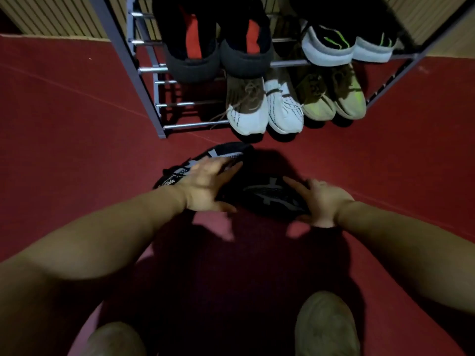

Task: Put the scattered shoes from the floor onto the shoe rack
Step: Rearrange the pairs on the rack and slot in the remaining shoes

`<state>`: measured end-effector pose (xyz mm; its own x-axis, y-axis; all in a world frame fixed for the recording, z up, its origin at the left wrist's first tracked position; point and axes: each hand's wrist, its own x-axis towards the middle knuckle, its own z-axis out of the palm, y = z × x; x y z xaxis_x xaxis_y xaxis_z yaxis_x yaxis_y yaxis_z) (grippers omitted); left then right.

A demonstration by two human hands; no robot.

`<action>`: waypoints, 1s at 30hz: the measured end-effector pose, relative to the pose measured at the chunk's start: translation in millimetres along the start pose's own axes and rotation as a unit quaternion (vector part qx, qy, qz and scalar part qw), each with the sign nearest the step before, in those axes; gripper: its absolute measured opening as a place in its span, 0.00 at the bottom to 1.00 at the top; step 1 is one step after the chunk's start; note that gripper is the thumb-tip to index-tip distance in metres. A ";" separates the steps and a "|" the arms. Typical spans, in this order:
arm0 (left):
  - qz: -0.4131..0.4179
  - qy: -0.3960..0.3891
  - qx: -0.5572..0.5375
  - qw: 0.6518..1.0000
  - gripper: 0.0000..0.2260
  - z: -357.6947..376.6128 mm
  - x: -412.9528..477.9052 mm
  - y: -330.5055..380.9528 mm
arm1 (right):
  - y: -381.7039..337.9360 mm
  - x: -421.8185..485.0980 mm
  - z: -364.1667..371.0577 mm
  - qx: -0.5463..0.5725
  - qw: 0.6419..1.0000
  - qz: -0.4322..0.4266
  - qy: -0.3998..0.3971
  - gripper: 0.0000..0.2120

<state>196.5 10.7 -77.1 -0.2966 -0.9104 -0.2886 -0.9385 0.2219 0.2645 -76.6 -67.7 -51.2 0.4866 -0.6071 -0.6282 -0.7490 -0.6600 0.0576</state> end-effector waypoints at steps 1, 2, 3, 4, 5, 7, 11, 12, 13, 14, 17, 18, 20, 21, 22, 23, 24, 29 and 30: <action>-0.031 -0.005 0.029 0.999 0.51 2.1 -1.7 -4.7 | 3.9 -4.2 8.0 0.042 0.998 0.037 0.002 0.45; -0.073 -0.019 0.052 0.996 0.51 4.1 -4.9 -10.7 | 5.6 -8.1 15.4 0.079 0.994 0.073 0.009 0.44; -0.121 -0.038 0.070 0.989 0.50 7.0 -8.6 -16.7 | 5.2 -10.6 22.2 0.117 0.987 0.109 0.017 0.43; -0.164 -0.062 0.080 0.981 0.50 8.8 -12.4 -20.6 | 2.0 -11.8 28.1 0.162 0.976 0.144 0.023 0.42; -0.194 -0.087 0.078 0.974 0.50 9.6 -14.7 -22.1 | -3.6 -12.0 32.0 0.208 0.963 0.171 0.028 0.42; -0.222 -0.129 0.048 0.965 0.47 8.3 -15.9 -21.7 | -16.8 -10.0 37.3 0.287 0.940 0.184 0.032 0.43; -0.235 -0.165 -0.043 0.957 0.47 0.0 -14.9 -17.8 | -39.6 -3.6 38.7 0.344 0.933 0.100 0.036 0.49; -0.242 -0.167 -0.095 0.951 0.48 1.7 -16.8 -12.0 | -43.9 -2.3 38.3 0.347 0.934 0.079 0.044 0.50; -0.250 -0.163 -0.143 0.944 0.48 6.0 -20.6 -3.7 | -47.8 -0.9 38.7 0.350 0.933 0.063 0.050 0.51; -0.256 -0.152 -0.177 0.938 0.48 11.3 -25.7 7.5 | -51.8 -0.5 39.2 0.355 0.932 0.053 0.051 0.52; -0.294 -0.121 -0.196 0.928 0.50 26.1 -35.0 42.6 | -62.4 -1.8 43.9 0.340 0.938 0.054 0.046 0.54; -0.312 -0.114 -0.176 0.927 0.51 29.1 -34.7 53.5 | -65.7 -2.1 45.3 0.326 0.942 0.065 0.048 0.54; -0.337 -0.099 -0.115 0.929 0.52 35.6 -33.4 67.4 | -71.8 -0.5 46.2 0.284 0.954 0.090 0.041 0.55; -0.348 -0.087 -0.092 0.929 0.51 39.0 -33.5 70.7 | -74.7 1.2 45.3 0.262 0.959 0.100 0.028 0.55; -0.357 -0.074 -0.080 0.928 0.49 40.6 -33.9 72.9 | -76.7 3.0 43.7 0.247 0.963 0.106 0.016 0.55; -0.362 -0.066 -0.073 0.927 0.47 42.7 -34.3 72.5 | -77.8 5.1 41.9 0.240 0.965 0.109 0.003 0.54; -0.363 -0.064 -0.069 0.927 0.46 43.8 -34.4 71.1 | -78.3 6.3 39.2 0.239 0.965 0.109 -0.005 0.53; -0.333 -0.063 -0.119 0.933 0.44 37.8 -39.7 56.0 | -72.4 2.6 26.8 0.262 0.961 0.089 -0.009 0.49; -0.330 -0.054 -0.156 0.929 0.44 34.2 -43.4 52.5 | -68.1 0.6 23.1 0.271 0.959 0.079 -0.007 0.48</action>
<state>154.0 73.8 -82.2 0.2948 -0.7679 -0.5687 -0.8305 -0.5002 0.2450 -35.7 -12.9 -73.4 0.3452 -0.6714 -0.6558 -0.9383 -0.2309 -0.2574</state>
